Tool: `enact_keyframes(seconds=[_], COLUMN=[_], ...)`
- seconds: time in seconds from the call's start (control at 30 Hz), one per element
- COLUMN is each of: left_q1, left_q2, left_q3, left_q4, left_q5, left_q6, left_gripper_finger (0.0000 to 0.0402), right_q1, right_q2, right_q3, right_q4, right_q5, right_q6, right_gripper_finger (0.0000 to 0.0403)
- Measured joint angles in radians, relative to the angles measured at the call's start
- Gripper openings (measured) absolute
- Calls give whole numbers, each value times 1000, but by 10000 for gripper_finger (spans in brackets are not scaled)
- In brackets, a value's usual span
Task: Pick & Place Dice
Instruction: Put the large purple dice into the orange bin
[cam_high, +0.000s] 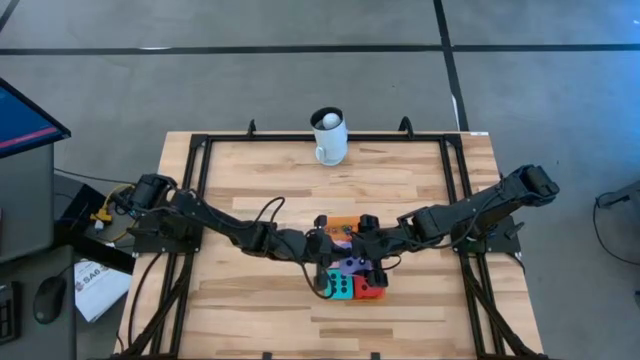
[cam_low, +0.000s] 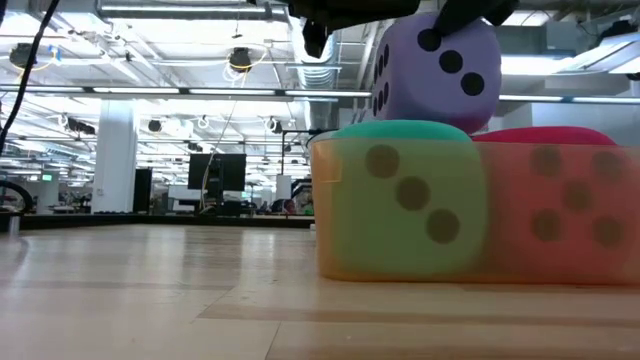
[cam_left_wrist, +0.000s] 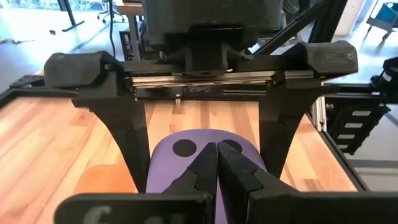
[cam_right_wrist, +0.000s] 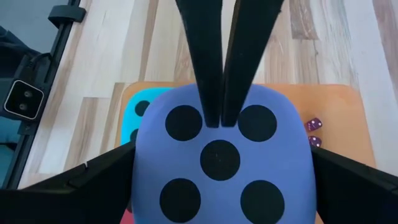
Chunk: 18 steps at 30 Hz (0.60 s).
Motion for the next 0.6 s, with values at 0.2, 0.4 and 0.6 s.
enact_keyframes(seconds=[0.2,0.4,0.6], left_q1=[1,0,2], left_q2=[46,77,77], left_q3=[8,87,92], left_q4=[31,-66,-90], left_q5=[36,40,32], left_q6=[-13,14,13], left_gripper_finger=[0,0,0], right_q1=[0,0,0], right_q2=[0,0,0], right_q3=[0,0,0], right_q4=[-1,-2,-5], right_q5=[-4,-4,-4], right_q6=[0,0,-5], right_gripper_finger=[400,400,400])
